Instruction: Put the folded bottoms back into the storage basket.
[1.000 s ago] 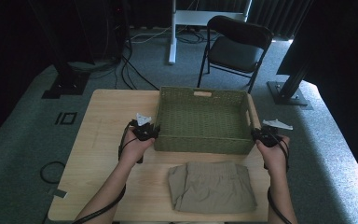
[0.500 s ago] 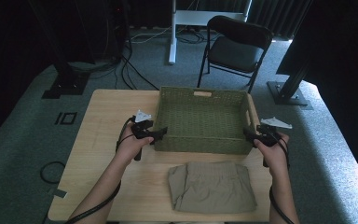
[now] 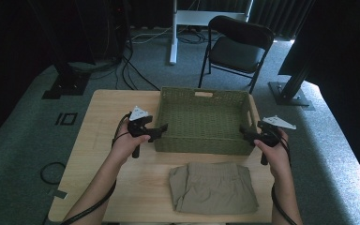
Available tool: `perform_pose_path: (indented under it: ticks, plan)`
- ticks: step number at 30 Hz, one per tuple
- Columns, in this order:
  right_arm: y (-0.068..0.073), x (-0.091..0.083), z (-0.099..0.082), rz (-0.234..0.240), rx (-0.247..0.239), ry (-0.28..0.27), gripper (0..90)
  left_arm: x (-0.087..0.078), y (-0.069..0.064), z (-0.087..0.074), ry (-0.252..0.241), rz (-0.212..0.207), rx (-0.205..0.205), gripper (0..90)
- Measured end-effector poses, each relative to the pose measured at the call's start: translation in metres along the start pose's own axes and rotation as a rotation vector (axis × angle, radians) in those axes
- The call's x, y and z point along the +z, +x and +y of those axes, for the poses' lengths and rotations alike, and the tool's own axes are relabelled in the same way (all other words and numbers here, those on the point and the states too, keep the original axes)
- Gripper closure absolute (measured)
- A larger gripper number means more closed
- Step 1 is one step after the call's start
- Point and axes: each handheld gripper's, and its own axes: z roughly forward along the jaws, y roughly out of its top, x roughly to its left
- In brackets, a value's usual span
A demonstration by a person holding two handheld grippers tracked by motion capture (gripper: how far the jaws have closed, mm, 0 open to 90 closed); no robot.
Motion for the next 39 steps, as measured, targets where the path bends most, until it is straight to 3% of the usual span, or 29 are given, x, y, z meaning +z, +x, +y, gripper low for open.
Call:
perform_pose_path:
  ticks: [3, 10, 17, 23, 28, 39]
  plan:
    - [0.005, -0.003, 0.003, -0.004, -0.024, -0.011, 13.4, -0.004, -0.001, 0.002, -0.02, -0.007, -0.009, 21.1]
    - [0.014, -0.012, 0.009, 0.034, -0.023, -0.012, 13.4, -0.011, -0.011, 0.0, -0.023, -0.012, 0.043, 20.9]
    - [0.023, -0.018, 0.006, 0.048, -0.083, 0.003, 13.4, -0.02, -0.02, -0.003, -0.023, -0.024, 0.068, 20.2]
    - [0.027, -0.027, -0.001, 0.065, -0.101, -0.011, 13.1, -0.026, -0.031, -0.01, -0.017, -0.076, 0.06, 20.2]
    - [0.031, -0.035, -0.009, 0.099, -0.13, 0.003, 13.3, -0.031, -0.044, -0.018, 0.002, -0.111, 0.08, 20.2]
    - [0.043, -0.045, -0.03, 0.141, -0.095, -0.001, 13.3, -0.032, -0.07, -0.036, 0.012, -0.138, 0.111, 20.2]
